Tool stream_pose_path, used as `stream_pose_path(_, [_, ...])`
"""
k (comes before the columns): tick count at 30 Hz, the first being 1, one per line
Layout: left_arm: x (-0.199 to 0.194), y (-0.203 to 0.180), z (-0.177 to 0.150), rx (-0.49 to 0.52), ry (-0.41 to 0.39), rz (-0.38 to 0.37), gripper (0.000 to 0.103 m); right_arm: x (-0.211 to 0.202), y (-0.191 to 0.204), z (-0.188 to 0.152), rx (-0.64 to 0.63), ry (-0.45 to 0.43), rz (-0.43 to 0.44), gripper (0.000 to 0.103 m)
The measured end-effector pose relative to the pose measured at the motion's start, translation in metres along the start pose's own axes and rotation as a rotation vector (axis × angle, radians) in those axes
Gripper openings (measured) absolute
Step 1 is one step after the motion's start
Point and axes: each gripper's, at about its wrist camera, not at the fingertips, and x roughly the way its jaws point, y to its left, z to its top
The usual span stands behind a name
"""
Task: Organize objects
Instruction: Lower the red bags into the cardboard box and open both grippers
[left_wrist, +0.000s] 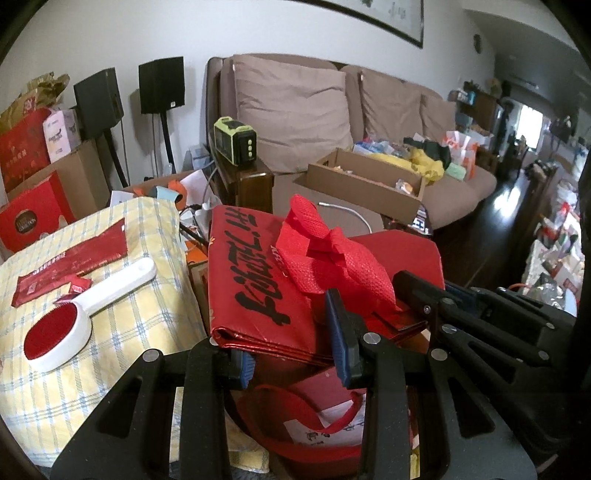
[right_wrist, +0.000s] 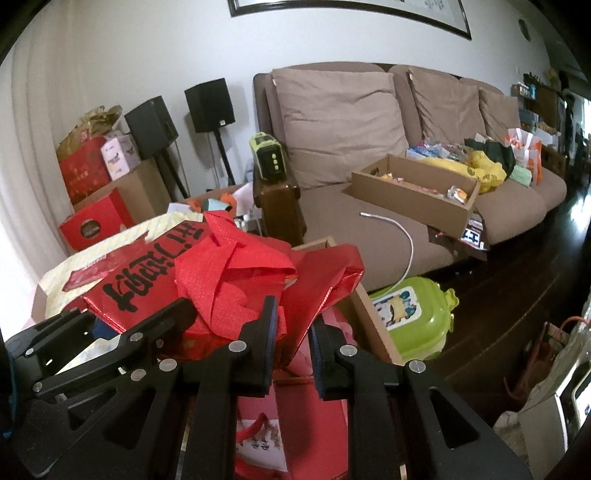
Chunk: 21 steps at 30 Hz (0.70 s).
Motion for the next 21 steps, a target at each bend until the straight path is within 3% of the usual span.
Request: stream_pose_path(21, [0.034,0.007,-0.024,-0.034,0.103,-0.001,0.031,0.034,0.001,-0.023,-0.015,0.099,-0.007,0.017])
